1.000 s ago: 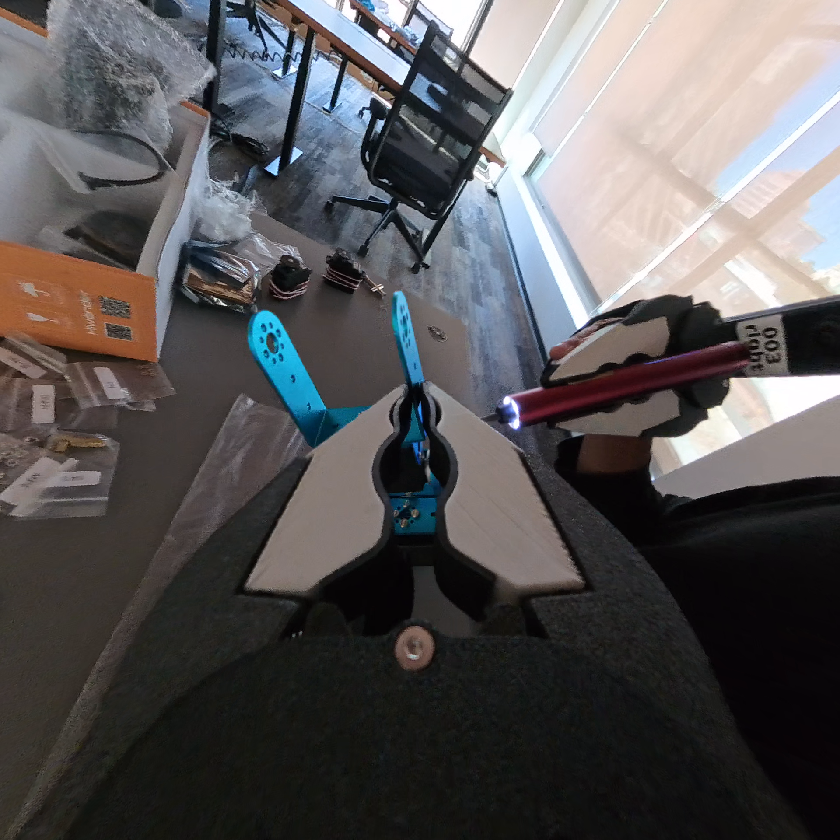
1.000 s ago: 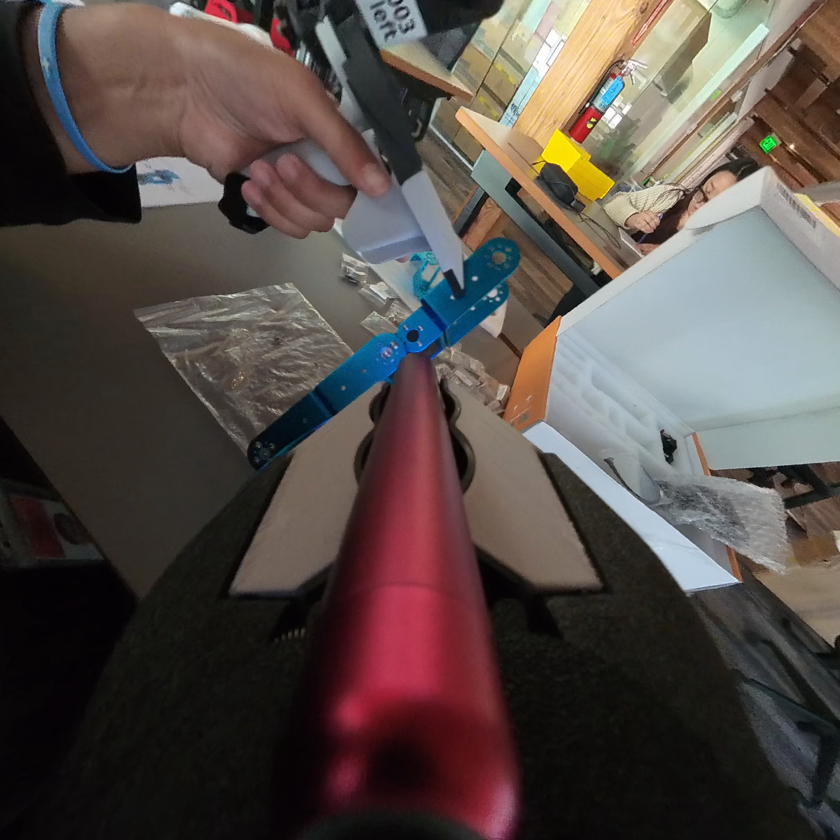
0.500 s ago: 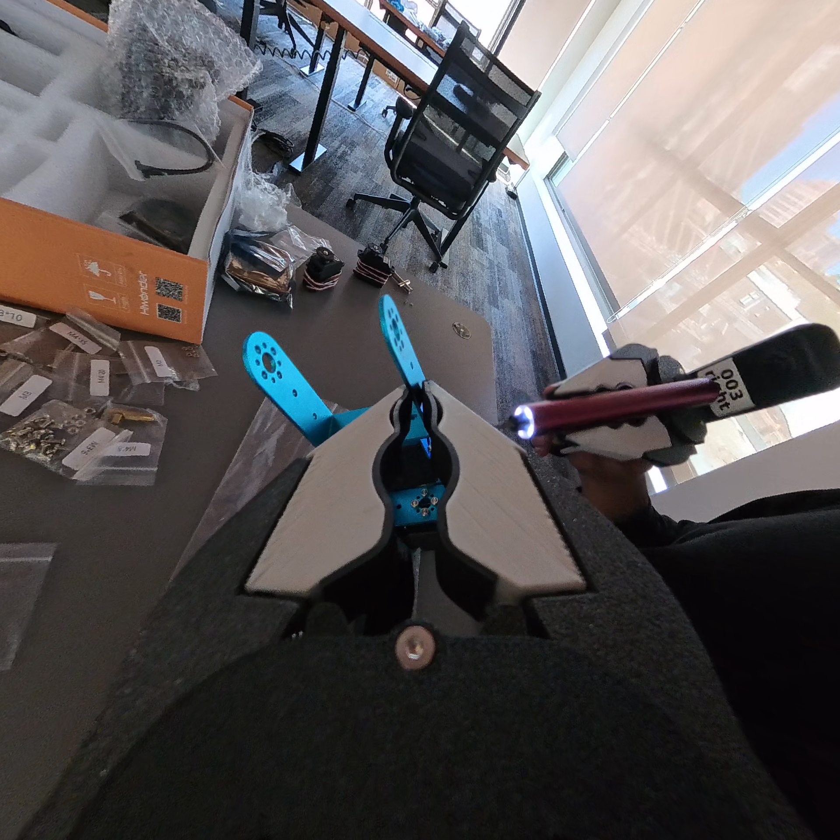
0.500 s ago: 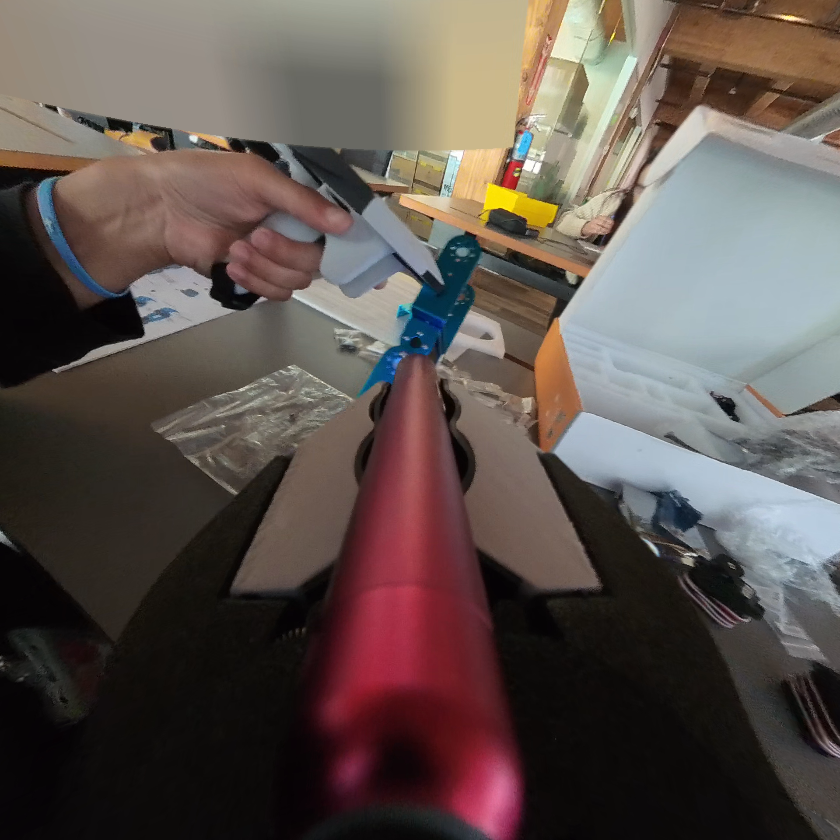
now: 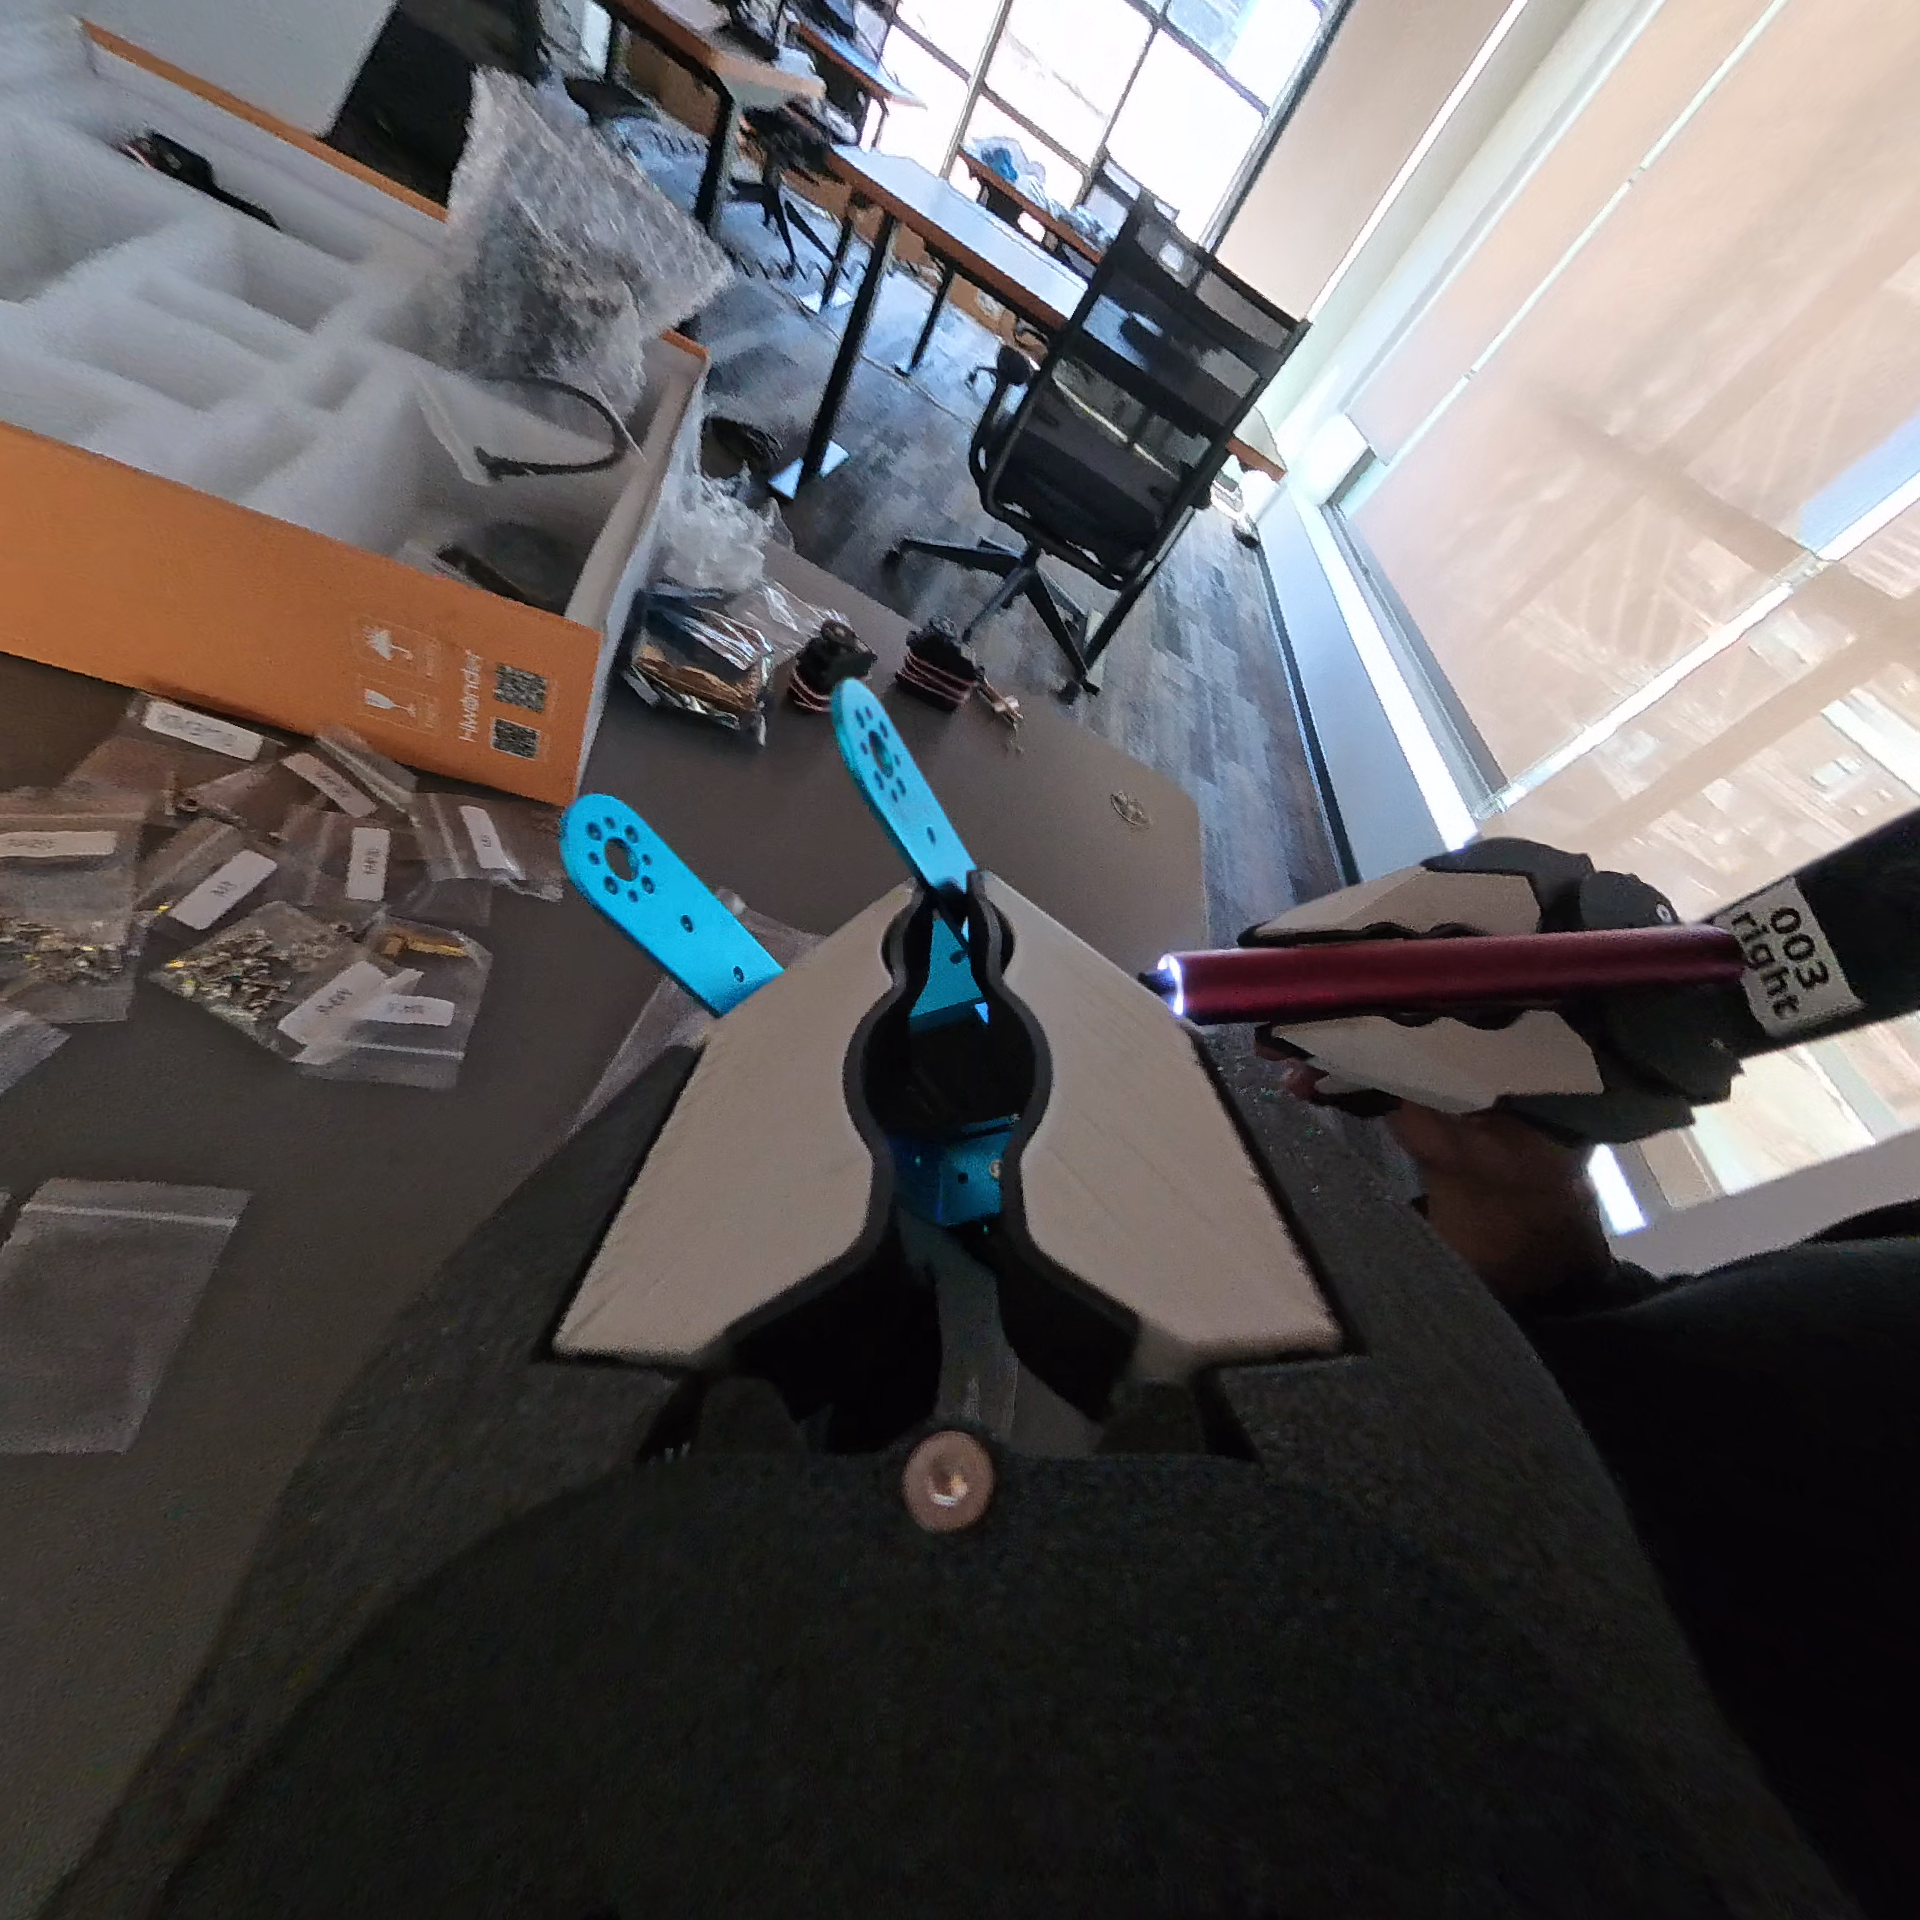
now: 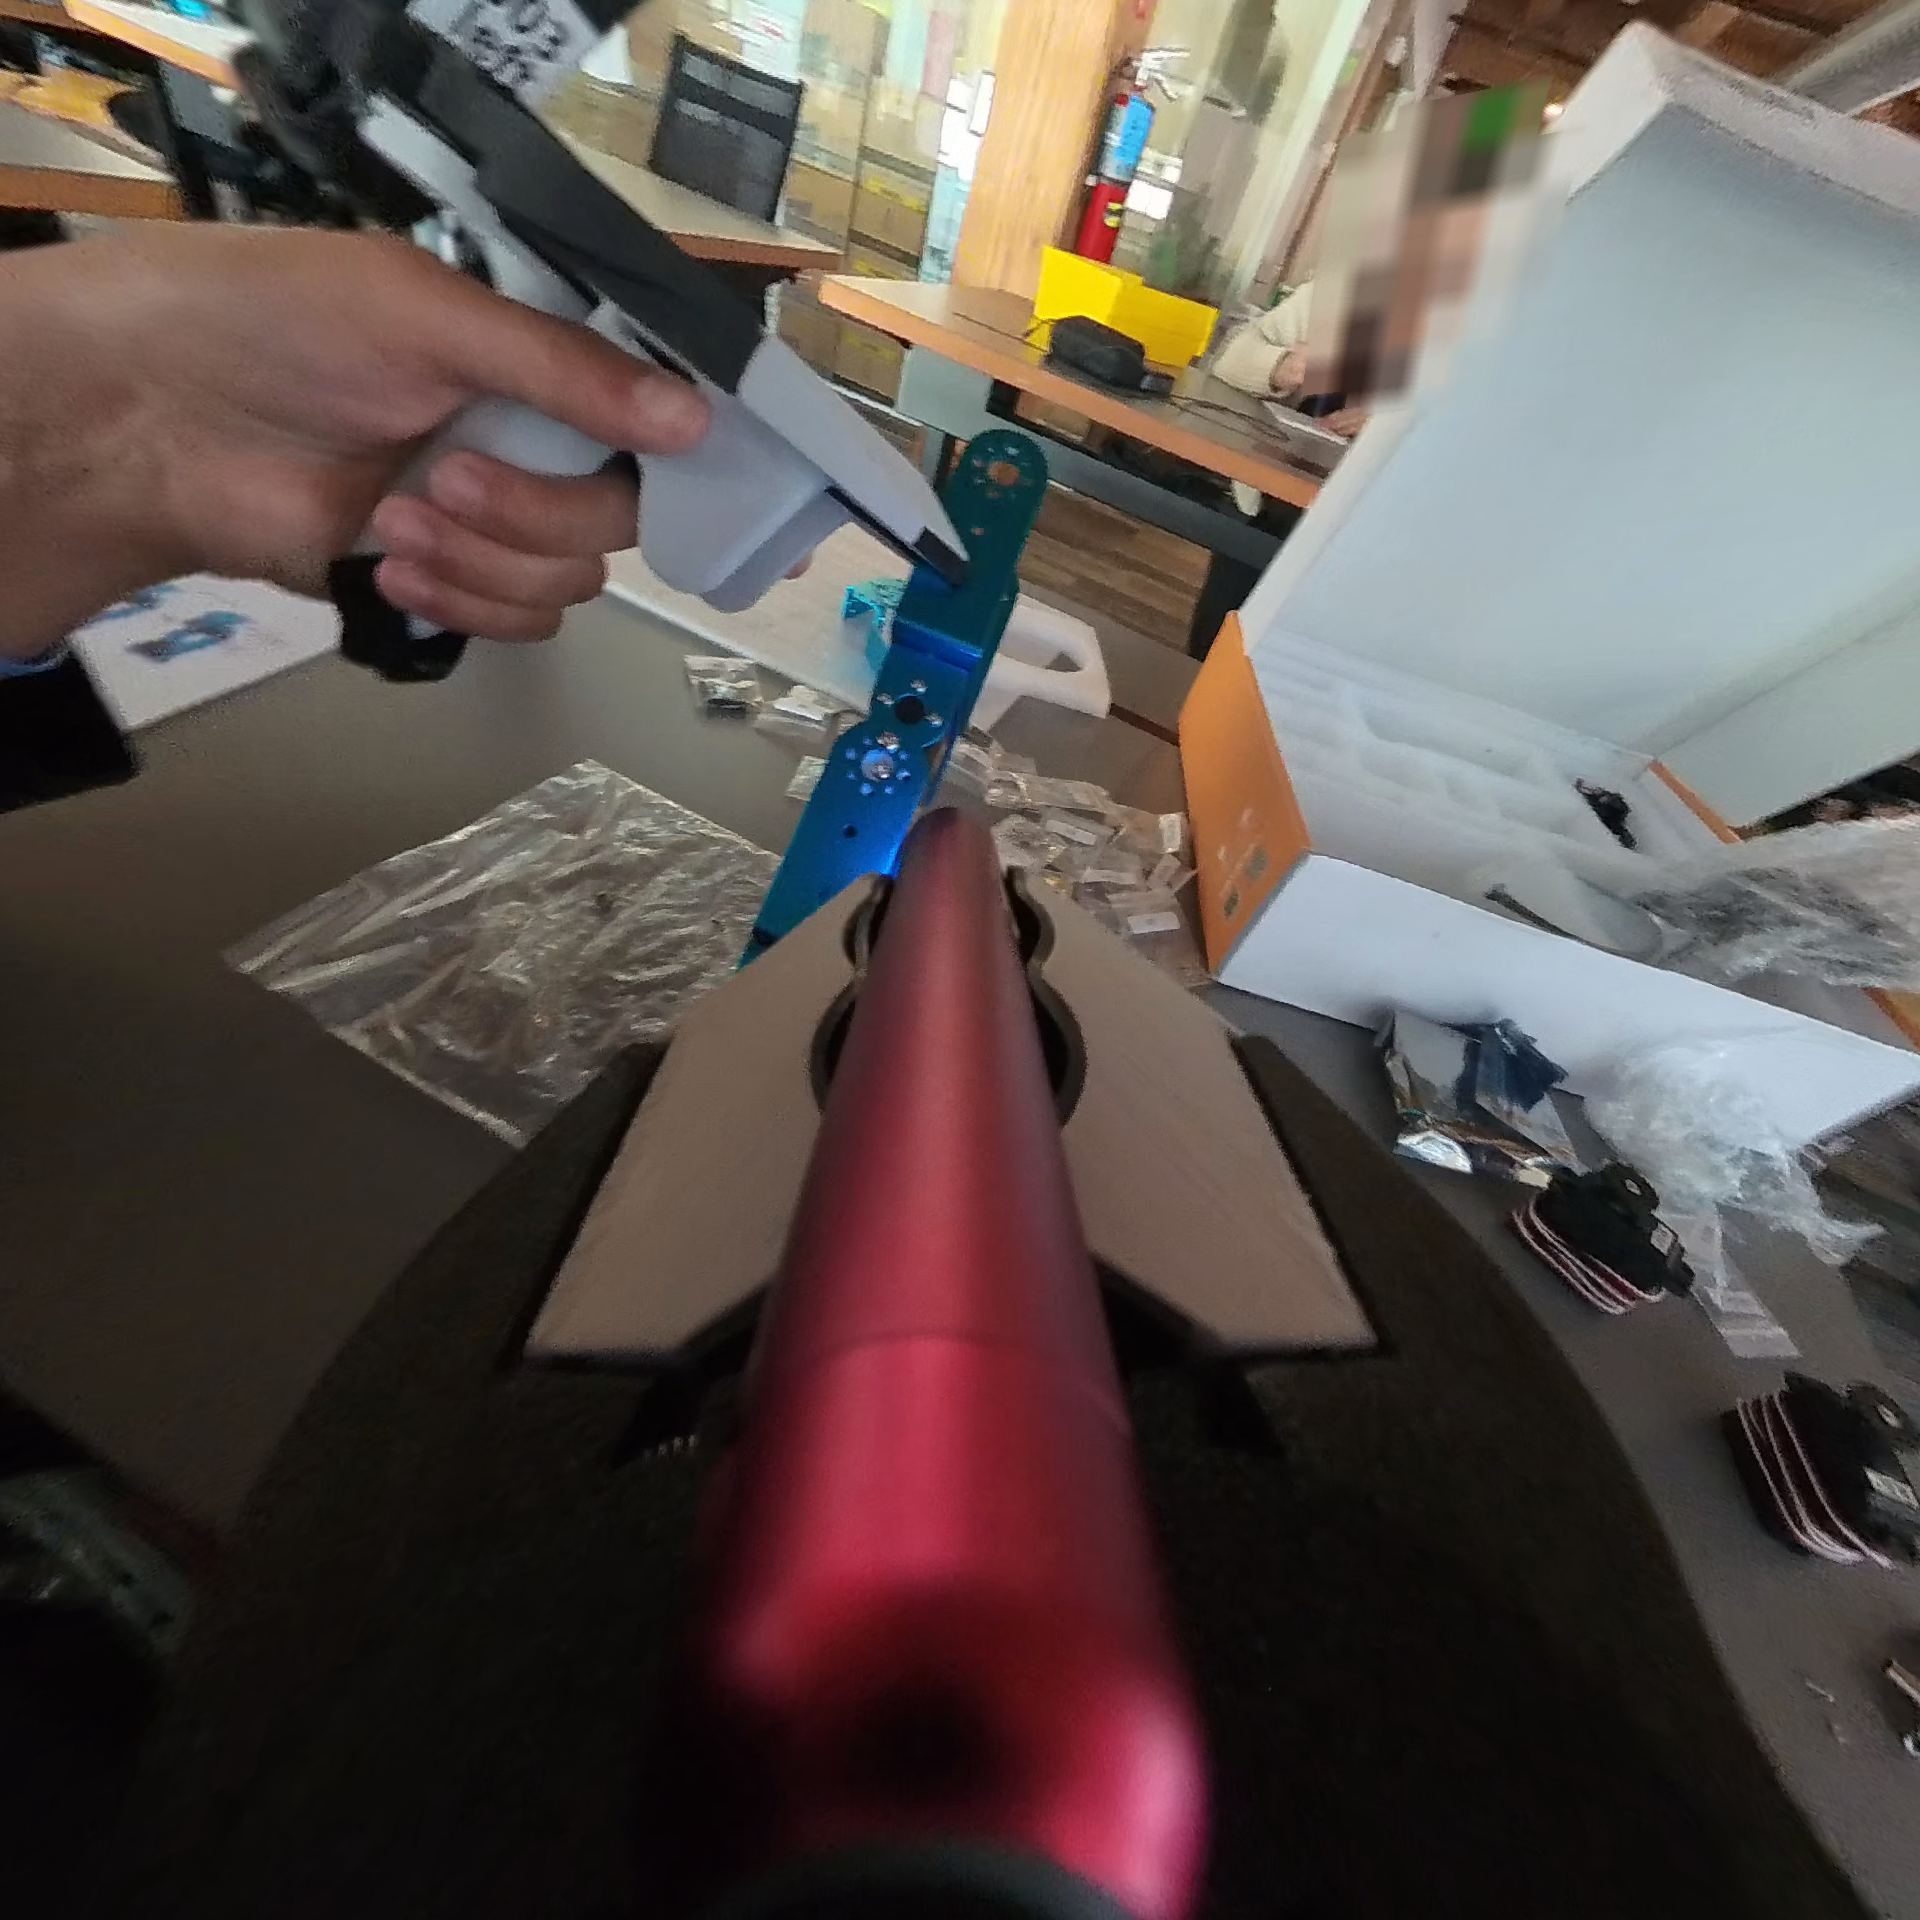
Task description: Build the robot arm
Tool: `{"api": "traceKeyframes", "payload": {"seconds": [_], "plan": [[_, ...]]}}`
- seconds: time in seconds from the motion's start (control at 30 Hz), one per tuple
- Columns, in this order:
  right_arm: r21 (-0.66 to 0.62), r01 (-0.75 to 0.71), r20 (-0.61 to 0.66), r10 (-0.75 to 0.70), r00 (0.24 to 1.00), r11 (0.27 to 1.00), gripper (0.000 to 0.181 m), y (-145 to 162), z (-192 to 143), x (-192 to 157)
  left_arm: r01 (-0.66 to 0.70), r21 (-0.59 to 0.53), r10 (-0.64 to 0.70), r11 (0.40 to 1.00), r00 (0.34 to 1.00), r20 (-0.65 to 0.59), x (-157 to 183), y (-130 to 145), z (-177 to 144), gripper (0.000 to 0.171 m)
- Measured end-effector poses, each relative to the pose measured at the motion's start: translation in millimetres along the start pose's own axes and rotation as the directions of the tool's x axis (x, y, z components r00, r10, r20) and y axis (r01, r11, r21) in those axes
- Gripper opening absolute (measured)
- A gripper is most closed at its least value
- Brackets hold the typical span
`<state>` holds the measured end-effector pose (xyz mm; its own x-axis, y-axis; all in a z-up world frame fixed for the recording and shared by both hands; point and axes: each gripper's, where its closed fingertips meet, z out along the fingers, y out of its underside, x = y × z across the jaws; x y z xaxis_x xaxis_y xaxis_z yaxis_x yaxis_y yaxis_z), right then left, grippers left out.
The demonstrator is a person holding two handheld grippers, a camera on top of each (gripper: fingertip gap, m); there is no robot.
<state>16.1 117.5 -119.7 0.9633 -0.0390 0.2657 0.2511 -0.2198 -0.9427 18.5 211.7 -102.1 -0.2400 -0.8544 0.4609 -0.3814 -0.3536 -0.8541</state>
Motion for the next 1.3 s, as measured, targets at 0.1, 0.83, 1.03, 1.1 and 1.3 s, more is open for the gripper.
{"api": "traceKeyframes", "payload": {"seconds": [0.1, 0.83, 1.03, 1.1, 1.3], "plan": [[-0.003, -0.013, -0.06, 0.013, 0.998, 1.0, 0.021, 2, 10, 1, -0.014, 0.061, 0.011, 0.998, 0.999, 0.035, -2, 0, -1, 0.006], [0.048, 0.009, -0.132, -0.003, 0.991, 0.999, 0.02, 1, 15, 23, -0.01, 0.072, 0.003, 0.997, 0.996, 0.093, -5, 0, -3, 0.006], [0.111, 0.228, 0.05, -0.234, 0.971, 0.967, 0.021, 14, 3, 76, -0.127, 0.061, 0.126, 0.99, 0.992, 0.028, 45, -1, 2, 0.002], [0.067, 0.362, 0.259, -0.366, 0.894, 0.93, 0.021, 49, 10, 72, -0.131, 0.062, 0.13, 0.989, 0.991, 0.01, 57, 1, 1, 0.001], [-0.226, -0.03, 0.558, 0.154, 0.815, 0.974, 0.022, 102, 38, 122, -0.147, 0.076, 0.144, 0.986, 0.989, 0.04, 69, 4, -1, 0.0]]}}
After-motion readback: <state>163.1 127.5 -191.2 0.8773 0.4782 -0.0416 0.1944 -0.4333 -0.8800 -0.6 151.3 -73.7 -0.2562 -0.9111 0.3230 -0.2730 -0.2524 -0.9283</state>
